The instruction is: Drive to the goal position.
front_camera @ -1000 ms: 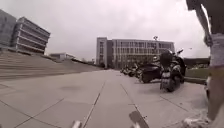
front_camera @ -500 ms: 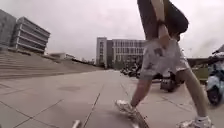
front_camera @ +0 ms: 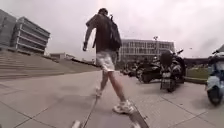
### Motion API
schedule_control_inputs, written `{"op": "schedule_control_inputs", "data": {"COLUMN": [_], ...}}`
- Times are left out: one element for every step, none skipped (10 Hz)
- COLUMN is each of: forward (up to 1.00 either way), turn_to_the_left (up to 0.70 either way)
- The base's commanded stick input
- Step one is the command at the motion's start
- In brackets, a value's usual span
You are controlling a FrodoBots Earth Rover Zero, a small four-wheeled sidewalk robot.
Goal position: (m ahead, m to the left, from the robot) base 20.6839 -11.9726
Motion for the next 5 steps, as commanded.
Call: {"op": "schedule_control_inputs", "data": {"forward": [0.07, 0.07, 0.07, 0.07, 0.07], "turn_to_the_left": [0.00, 0.00, 0.00, 0.00, 0.00]}}
